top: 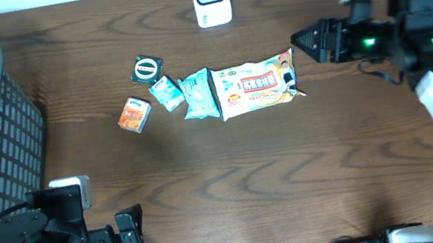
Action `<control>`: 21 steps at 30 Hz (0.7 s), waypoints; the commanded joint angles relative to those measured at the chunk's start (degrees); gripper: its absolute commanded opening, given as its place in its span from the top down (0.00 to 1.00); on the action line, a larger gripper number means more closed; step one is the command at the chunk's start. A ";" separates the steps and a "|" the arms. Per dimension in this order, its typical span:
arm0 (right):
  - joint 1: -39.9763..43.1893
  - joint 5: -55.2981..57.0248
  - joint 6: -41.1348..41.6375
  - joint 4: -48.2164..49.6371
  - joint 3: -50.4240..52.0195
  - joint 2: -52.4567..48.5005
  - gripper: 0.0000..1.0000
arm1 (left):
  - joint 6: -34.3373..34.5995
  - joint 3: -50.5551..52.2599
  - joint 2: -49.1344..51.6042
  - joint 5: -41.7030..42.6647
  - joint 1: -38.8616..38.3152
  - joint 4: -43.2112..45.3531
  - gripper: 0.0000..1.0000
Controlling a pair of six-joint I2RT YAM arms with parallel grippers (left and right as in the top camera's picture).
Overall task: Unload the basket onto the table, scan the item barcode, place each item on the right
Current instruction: 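Reach the right gripper over the large wipes pack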
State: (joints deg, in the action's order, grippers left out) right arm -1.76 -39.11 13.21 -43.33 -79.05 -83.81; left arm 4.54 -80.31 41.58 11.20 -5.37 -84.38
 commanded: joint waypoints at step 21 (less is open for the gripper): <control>-19.93 41.75 0.17 -16.59 -26.14 -22.86 0.99 | 0.50 -0.15 0.11 -0.55 -0.02 0.00 0.03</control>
State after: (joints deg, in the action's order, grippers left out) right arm -21.50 0.43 16.05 -57.47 -98.30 -102.63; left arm 4.56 -80.31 41.58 11.20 -5.37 -84.40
